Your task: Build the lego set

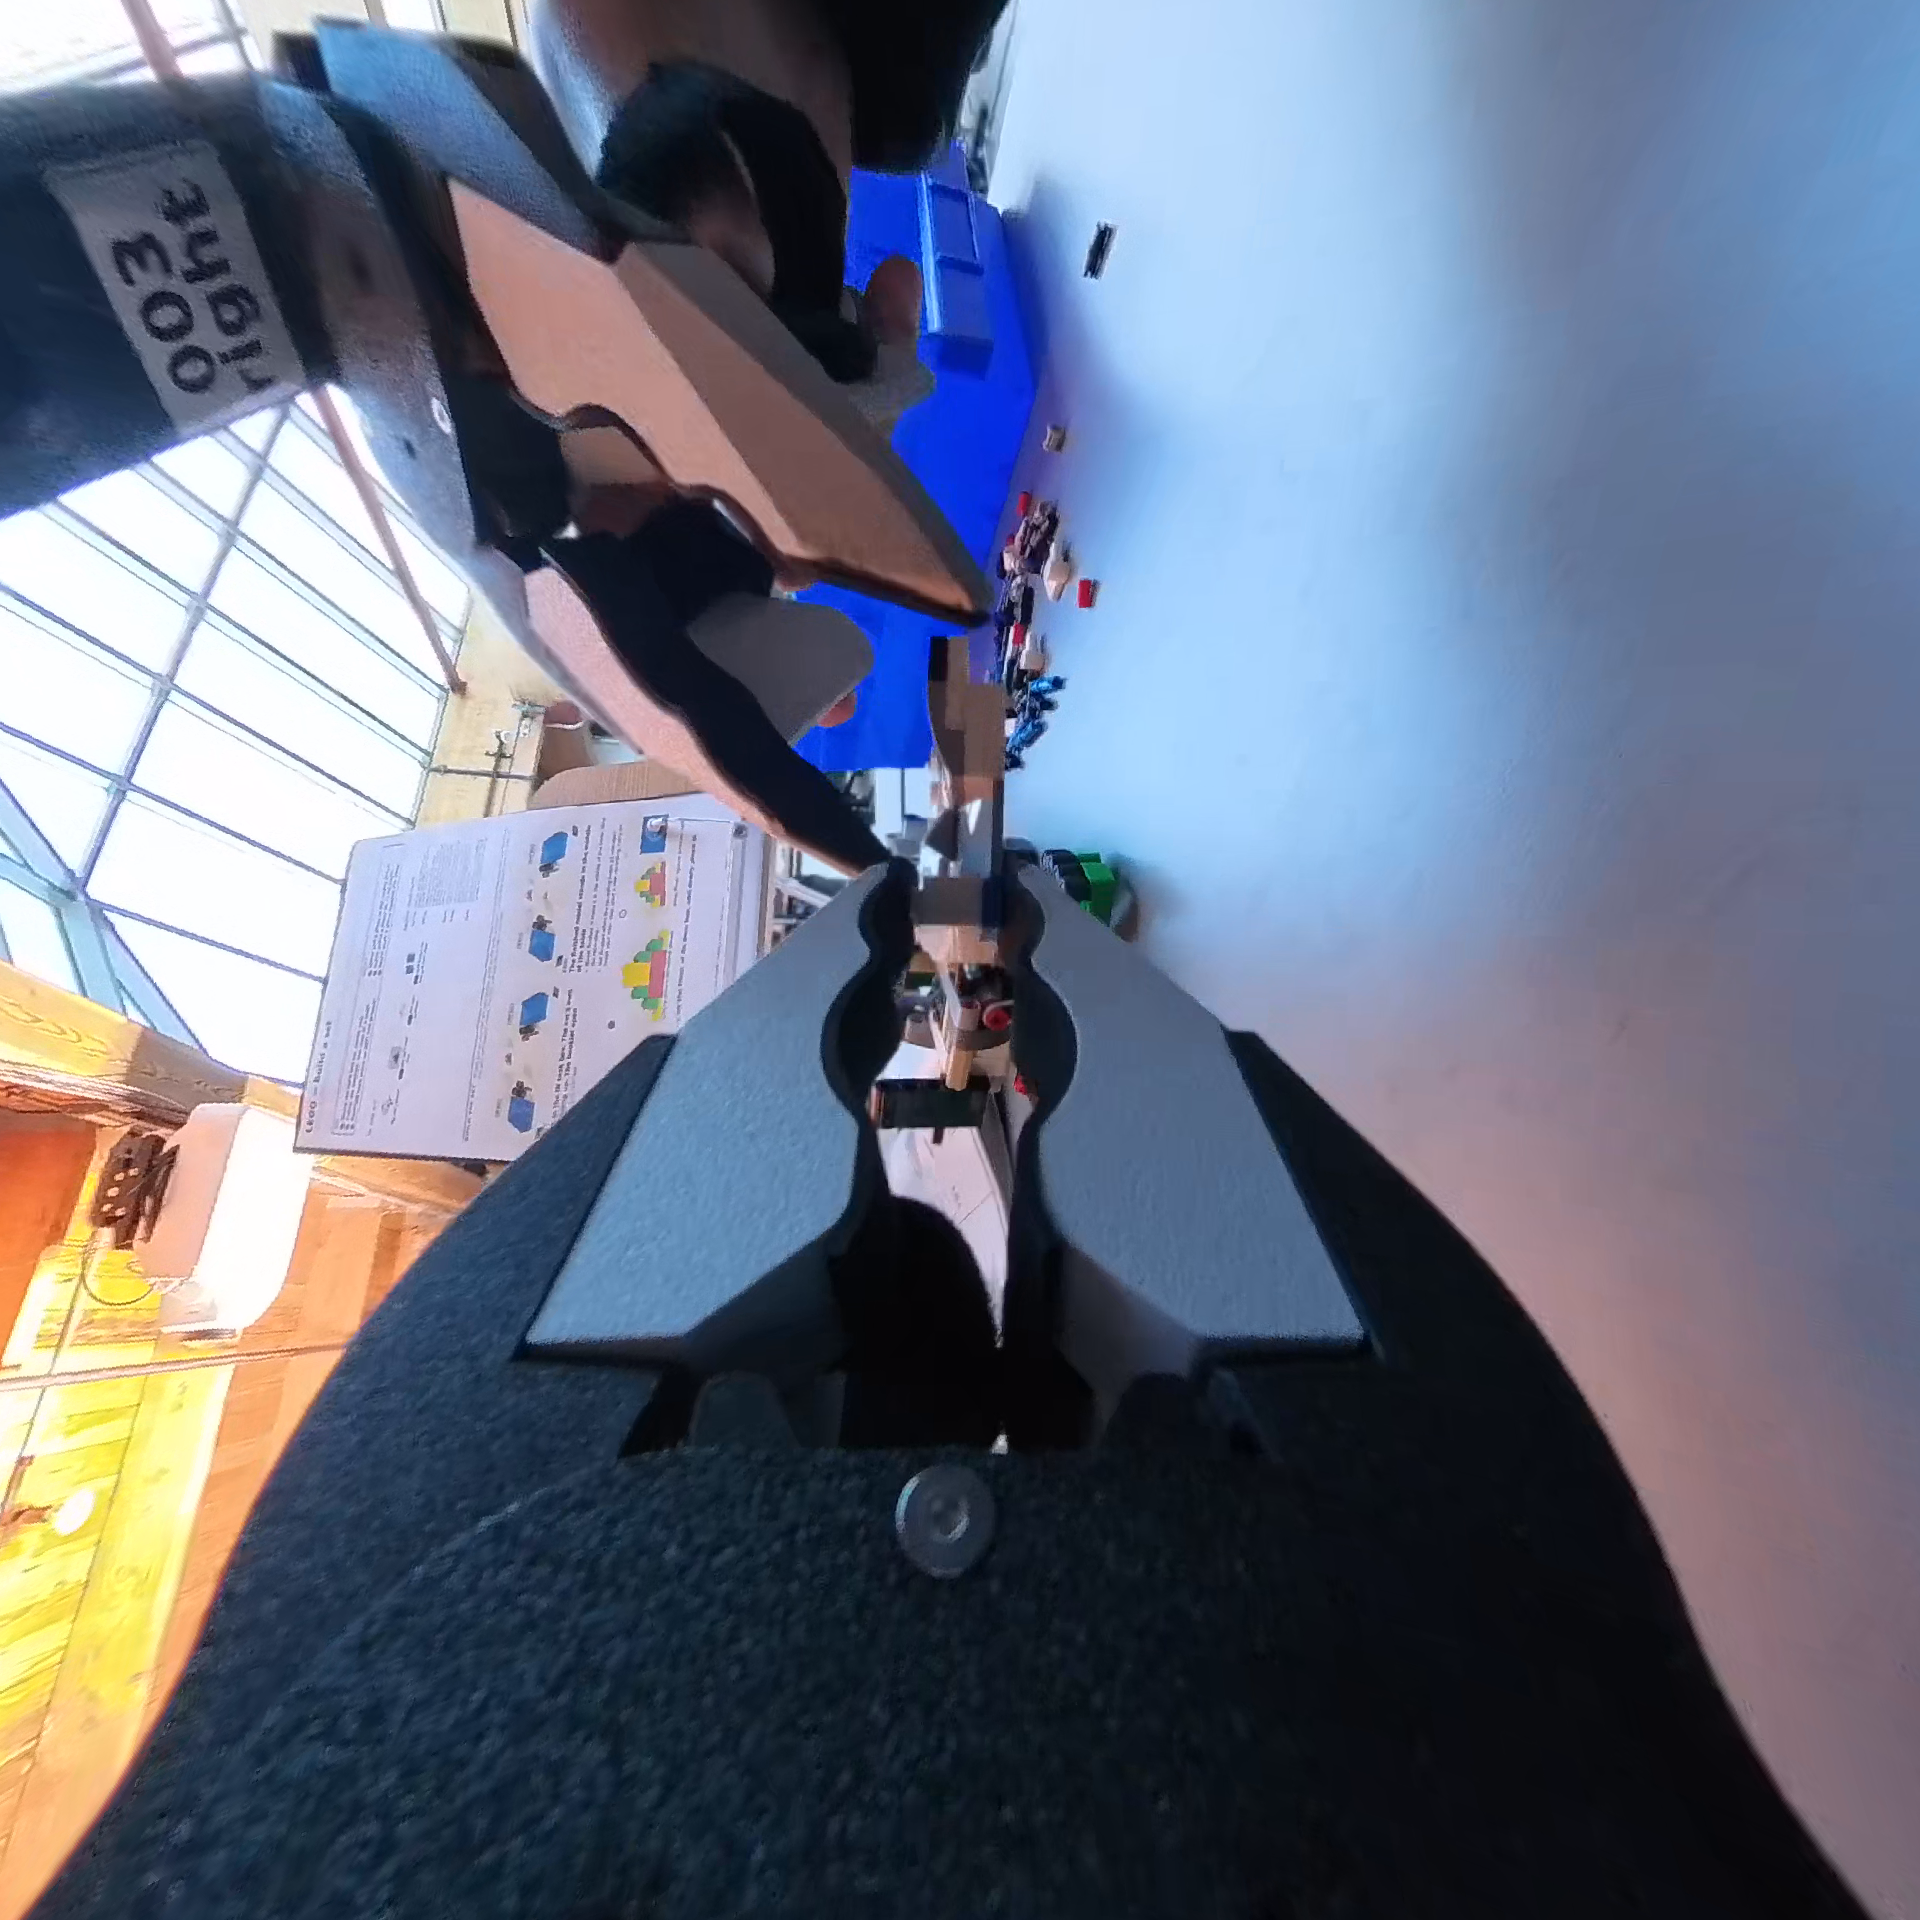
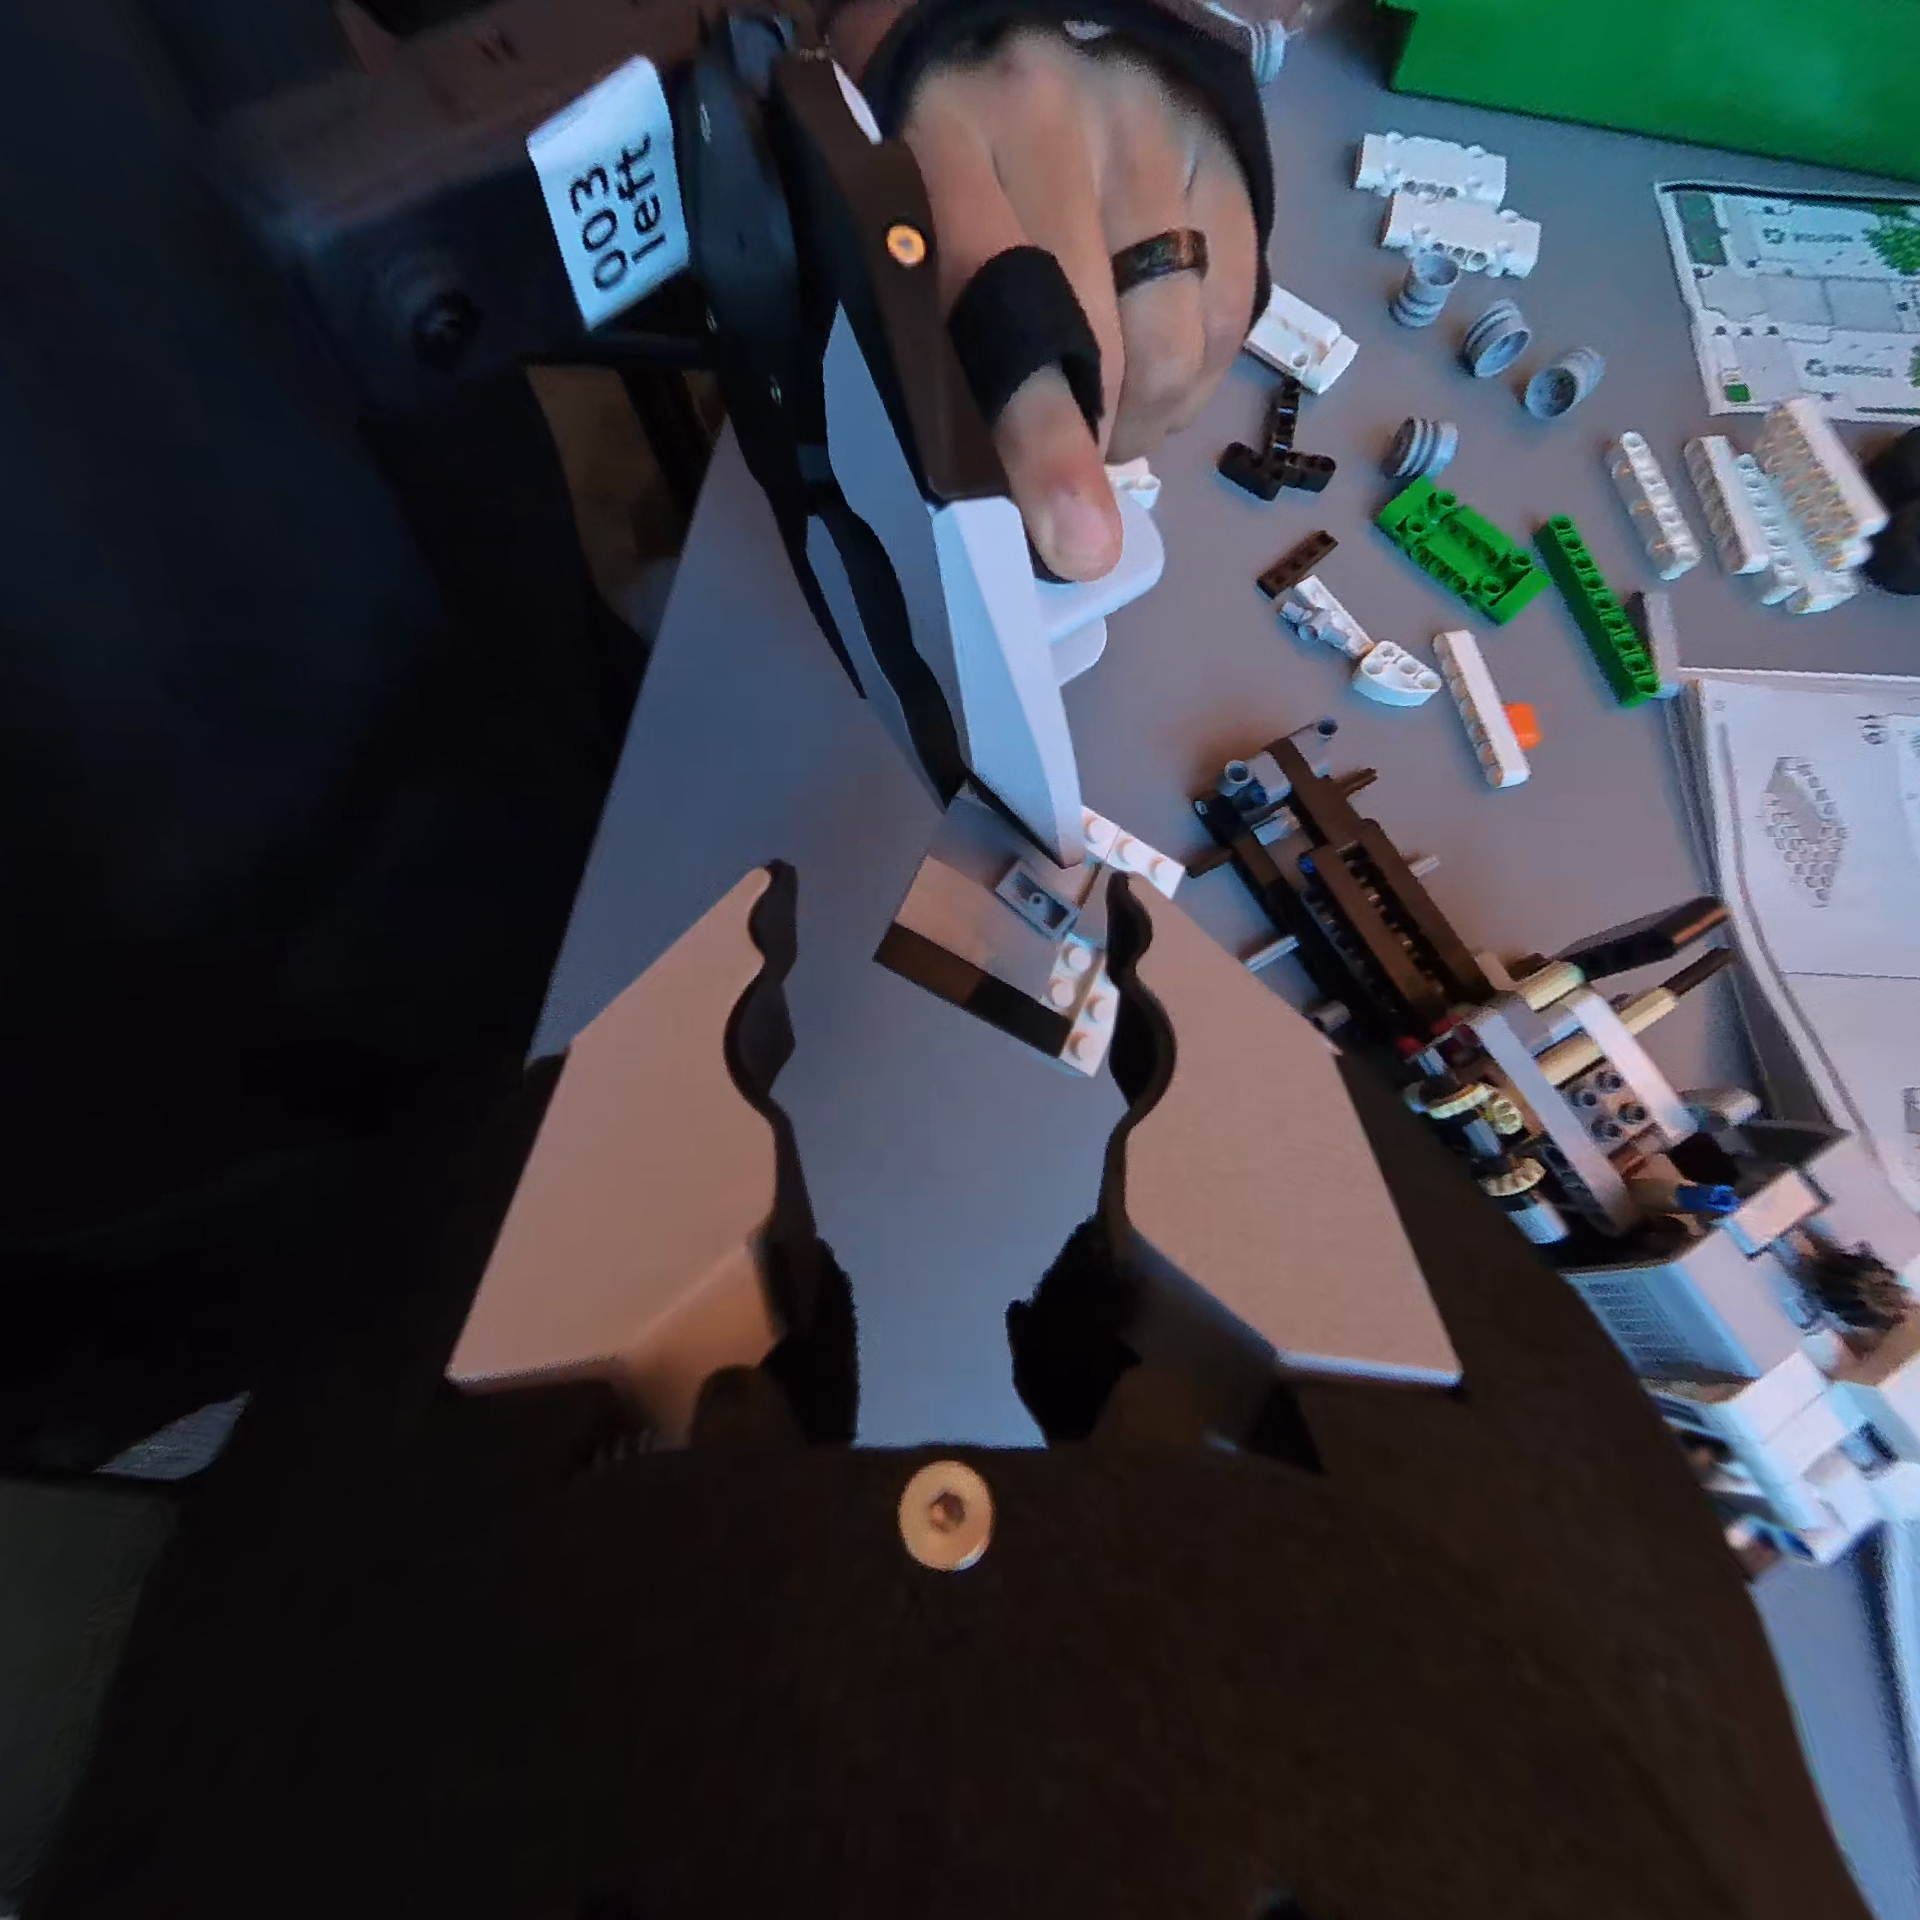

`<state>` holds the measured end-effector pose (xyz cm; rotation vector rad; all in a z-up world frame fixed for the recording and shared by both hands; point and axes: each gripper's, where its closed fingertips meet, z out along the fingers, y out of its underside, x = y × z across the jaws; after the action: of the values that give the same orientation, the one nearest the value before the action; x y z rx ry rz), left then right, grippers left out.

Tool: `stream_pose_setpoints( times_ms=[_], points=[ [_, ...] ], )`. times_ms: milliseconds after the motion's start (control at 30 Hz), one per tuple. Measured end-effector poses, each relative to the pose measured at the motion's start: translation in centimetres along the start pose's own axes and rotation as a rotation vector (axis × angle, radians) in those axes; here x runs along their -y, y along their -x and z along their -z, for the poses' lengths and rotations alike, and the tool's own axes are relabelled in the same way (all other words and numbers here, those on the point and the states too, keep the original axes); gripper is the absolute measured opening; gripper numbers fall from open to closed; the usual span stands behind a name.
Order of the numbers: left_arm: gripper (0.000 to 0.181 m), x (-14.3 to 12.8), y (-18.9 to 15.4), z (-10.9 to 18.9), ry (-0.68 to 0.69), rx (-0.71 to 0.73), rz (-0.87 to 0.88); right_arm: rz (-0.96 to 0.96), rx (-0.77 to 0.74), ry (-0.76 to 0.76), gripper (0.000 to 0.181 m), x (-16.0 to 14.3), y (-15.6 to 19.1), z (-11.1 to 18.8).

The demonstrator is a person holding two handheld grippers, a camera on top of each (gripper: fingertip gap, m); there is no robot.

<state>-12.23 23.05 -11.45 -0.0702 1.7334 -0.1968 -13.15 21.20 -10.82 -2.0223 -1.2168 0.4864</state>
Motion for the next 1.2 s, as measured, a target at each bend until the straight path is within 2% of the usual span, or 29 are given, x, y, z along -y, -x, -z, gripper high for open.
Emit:
stream_pose_setpoints(
  times_ms=[33,167,233,300,467,767,967,1100,1200],
  points=[
    [0.013,-0.1,0.0,0.0,0.009,0.005,-0.011,0.026,-0.024,0.016,0.057,-0.1,-0.1,-0.3],
    [0.013,-0.7,-0.4,-0.3,0.049,-0.024,-0.009,0.11,-0.132,0.094,0.05,-1.1,-0.8,-1.3],
    [0.013,-1.3,-0.6,-0.7,0.088,-0.034,-0.012,0.149,-0.213,0.128,0.037,-1.5,-1.4,-1.4],
    [0.013,-2.0,-0.9,-1.0,0.129,-0.043,-0.008,0.18,-0.283,0.124,0.027,-1.5,-1.9,-1.4],
    [0.013,-2.2,-1.3,-1.3,0.147,-0.072,0.038,0.222,-0.418,0.12,0.019,-1.8,-2.7,-1.8],
    [0.013,-2.5,-2.2,-1.7,0.159,-0.114,0.065,0.096,-0.386,0.051,0.012,-2.2,-2.3,-1.6],
    [0.013,-2.6,-1.9,-1.8,0.165,-0.092,0.076,-0.1,-0.358,-0.113,0.005,-0.9,-2.8,-0.4],
    [0.013,-2.1,-1.0,-1.8,0.159,-0.032,0.084,-0.511,-0.264,-0.381,0.005,1.0,-4.3,0.6],
    [0.013,-1.9,0.3,-1.5,0.158,0.041,0.1,-0.711,-0.247,-0.585,0.005,1.8,-5.6,1.5]
  ],
)
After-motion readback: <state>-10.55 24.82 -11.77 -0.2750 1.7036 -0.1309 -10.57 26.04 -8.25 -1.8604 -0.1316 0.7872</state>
